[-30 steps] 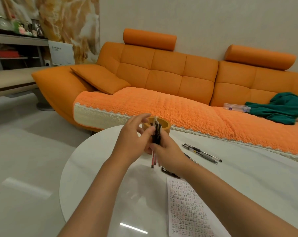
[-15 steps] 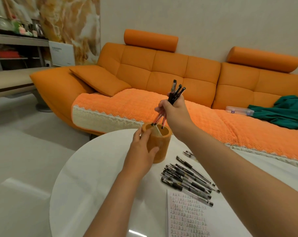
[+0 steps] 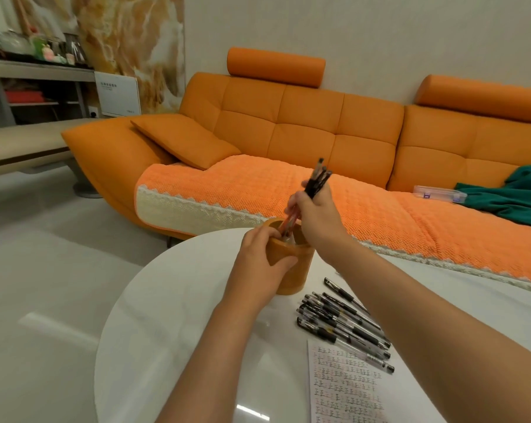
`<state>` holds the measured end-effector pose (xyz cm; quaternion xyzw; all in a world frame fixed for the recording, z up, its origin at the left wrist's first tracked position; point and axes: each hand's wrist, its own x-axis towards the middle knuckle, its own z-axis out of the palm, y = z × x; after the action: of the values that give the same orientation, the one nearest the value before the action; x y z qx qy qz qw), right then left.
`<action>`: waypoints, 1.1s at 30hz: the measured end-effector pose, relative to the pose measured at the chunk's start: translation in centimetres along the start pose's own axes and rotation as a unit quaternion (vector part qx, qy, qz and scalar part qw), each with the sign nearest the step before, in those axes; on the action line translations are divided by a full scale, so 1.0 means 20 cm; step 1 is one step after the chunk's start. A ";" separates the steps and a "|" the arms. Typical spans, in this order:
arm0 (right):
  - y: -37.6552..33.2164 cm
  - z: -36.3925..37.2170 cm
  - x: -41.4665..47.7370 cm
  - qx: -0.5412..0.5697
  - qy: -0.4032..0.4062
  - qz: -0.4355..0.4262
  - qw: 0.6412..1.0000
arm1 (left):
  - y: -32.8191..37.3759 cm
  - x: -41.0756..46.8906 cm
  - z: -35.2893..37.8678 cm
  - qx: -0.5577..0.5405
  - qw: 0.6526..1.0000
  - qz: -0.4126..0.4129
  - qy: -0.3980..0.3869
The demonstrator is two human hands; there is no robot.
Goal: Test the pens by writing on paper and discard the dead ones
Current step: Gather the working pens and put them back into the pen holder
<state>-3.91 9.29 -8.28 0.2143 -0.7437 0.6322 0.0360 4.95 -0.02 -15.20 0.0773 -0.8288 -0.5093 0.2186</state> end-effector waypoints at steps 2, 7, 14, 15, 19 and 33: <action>-0.04 -0.03 0.04 0.062 0.055 -0.021 0.996 | 0.00 0.00 0.00 0.004 1.000 0.000 0.004; -0.05 -0.07 0.04 0.014 0.063 -0.017 0.998 | 0.01 -0.01 0.00 0.004 1.000 -0.002 -0.014; 0.01 -0.09 0.01 -0.032 0.074 0.028 0.996 | 0.01 -0.01 0.01 0.017 0.999 -0.010 -0.025; 0.02 -0.09 0.01 -0.053 0.064 0.033 0.996 | 0.01 -0.01 0.01 0.017 1.000 -0.009 -0.023; 0.10 -0.07 -0.02 -0.162 -0.030 0.063 0.984 | 0.00 0.00 0.01 0.016 1.000 -0.008 -0.020; 0.16 -0.10 -0.03 -0.250 -0.122 0.036 0.960 | -0.04 0.02 0.05 0.037 0.999 0.003 -0.024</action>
<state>-4.86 11.67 -10.97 0.2471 -0.8839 0.3963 -0.0248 4.05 0.29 -16.08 0.0708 -0.8522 -0.4794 0.1970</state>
